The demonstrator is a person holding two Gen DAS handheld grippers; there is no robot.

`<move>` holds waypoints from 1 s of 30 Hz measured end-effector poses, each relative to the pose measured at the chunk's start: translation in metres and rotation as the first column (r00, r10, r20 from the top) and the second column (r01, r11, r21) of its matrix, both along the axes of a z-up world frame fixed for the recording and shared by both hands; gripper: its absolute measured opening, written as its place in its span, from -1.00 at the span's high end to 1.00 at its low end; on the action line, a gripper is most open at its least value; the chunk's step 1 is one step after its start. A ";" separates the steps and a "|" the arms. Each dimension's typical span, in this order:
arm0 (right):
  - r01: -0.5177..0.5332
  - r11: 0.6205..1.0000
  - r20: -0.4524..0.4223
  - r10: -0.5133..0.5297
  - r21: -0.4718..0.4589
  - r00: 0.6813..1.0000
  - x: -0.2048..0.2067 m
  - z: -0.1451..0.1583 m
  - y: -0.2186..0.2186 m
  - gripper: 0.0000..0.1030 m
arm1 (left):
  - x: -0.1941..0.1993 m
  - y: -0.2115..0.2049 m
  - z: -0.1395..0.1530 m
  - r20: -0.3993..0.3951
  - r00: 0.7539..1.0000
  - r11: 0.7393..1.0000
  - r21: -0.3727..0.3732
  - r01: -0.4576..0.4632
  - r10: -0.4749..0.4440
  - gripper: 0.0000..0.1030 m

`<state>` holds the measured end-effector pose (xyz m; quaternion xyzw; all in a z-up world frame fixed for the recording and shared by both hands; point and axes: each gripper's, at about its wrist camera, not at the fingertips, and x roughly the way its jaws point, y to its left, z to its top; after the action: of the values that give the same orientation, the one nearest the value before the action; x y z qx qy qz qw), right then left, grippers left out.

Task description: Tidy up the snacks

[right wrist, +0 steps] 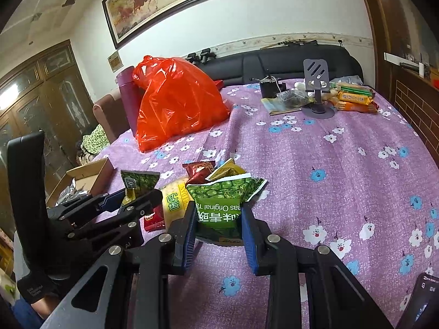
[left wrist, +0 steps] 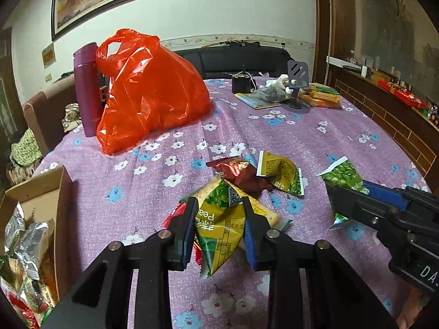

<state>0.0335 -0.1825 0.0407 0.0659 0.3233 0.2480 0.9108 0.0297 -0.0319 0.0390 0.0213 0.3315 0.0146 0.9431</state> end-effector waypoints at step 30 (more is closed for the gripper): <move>0.009 1.000 0.012 -0.009 -0.013 1.000 -0.001 0.001 0.002 0.36 | -0.007 -0.010 0.002 0.064 0.997 0.991 0.122 -0.046 0.039 0.43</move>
<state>0.0324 -0.1807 0.0414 0.0599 0.3193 0.2423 0.9142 0.0227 -0.0419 0.0411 0.0719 0.3014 0.0558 0.9492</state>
